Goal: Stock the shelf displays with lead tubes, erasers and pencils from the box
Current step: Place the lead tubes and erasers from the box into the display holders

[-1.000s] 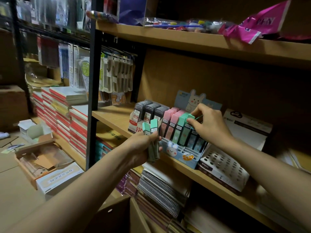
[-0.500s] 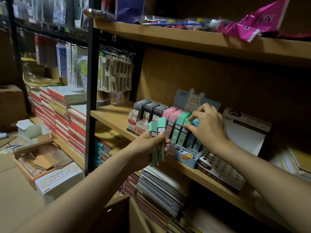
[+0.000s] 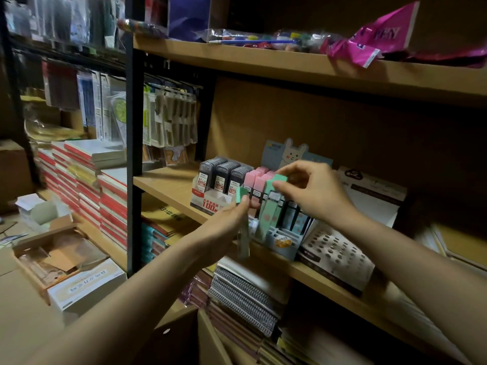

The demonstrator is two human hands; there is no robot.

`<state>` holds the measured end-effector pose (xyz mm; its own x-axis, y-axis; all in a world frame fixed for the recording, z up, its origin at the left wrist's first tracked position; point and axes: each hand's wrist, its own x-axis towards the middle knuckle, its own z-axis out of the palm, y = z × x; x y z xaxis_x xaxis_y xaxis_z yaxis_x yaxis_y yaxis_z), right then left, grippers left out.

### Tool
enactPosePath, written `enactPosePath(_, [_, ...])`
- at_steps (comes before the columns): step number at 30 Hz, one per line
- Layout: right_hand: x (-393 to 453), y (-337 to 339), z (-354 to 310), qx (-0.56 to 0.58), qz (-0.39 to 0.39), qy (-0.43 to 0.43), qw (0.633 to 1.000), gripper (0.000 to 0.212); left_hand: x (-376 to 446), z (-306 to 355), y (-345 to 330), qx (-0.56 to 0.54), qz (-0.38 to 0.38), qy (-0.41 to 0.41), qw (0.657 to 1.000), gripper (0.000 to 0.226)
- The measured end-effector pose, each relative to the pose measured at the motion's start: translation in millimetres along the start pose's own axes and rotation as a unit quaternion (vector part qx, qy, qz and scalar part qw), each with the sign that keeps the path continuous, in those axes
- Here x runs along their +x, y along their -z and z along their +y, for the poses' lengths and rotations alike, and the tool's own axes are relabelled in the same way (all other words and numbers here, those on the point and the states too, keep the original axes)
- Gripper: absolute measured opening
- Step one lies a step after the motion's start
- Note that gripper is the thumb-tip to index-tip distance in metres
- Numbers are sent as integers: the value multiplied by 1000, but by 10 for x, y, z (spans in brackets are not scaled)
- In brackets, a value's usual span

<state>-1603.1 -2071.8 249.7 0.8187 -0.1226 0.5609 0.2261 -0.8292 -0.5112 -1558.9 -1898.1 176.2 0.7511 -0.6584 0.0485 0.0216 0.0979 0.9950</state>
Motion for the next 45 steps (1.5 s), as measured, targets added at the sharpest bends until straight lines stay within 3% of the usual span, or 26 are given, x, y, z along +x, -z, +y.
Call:
enactPosePath(6, [-89,347,184,39,31,-40,998,15,-41,126,158,-5,74,-1,997,26])
enactPosePath(10, [-177,372,282,39,31,-42,998,19,-96,149,183,20,128,-74,989,25])
enactPosePath(14, [-135,328,297,8,52,4,999,16,-20,254,126,123,203,-169,957,19])
enactPosePath(16, [-75,289,297,-5,59,26,998,14,84,367,76,198,192,-194,941,17])
enactPosePath(20, [-33,186,343,-14,52,37,998,13,302,507,-4,298,144,-162,930,18])
enactPosePath(26, [-64,34,437,8,35,25,999,16,485,369,31,337,117,-149,922,20])
enactPosePath(33, [-45,-32,450,-42,21,56,997,17,623,347,116,378,95,-136,911,23])
enactPosePath(40, [-45,-105,446,-118,29,59,991,25,716,164,25,395,164,-220,877,50])
enactPosePath(45, [-41,-119,470,-160,39,73,984,20,752,167,0,440,122,-251,854,48])
